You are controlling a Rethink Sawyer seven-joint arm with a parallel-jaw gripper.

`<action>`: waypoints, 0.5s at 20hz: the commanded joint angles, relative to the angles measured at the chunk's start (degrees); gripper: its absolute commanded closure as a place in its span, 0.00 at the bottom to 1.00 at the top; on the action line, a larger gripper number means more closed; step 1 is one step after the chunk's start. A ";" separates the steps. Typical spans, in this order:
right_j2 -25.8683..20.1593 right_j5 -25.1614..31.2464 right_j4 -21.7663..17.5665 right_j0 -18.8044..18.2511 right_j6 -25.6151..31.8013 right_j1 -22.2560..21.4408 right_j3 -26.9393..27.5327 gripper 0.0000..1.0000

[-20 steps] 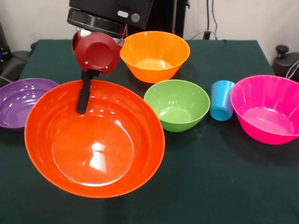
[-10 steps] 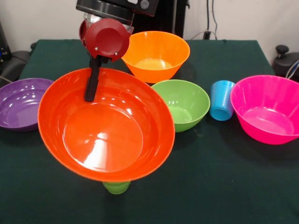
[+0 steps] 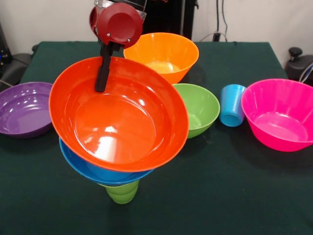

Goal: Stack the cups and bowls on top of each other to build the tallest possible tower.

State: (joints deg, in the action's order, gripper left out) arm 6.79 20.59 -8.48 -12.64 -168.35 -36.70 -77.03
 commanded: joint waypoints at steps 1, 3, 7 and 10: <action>-3.30 -1.72 -0.08 0.85 -0.88 1.49 -4.22 1.00; -3.38 -2.63 -0.30 0.69 -0.95 1.85 -4.35 1.00; -3.21 -4.02 -0.68 0.58 -1.20 2.69 -4.29 1.00; -3.25 -4.87 -0.92 0.29 -1.02 2.78 -4.68 1.00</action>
State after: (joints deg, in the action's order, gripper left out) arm 6.79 19.40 -8.48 -12.65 -168.35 -36.63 -77.23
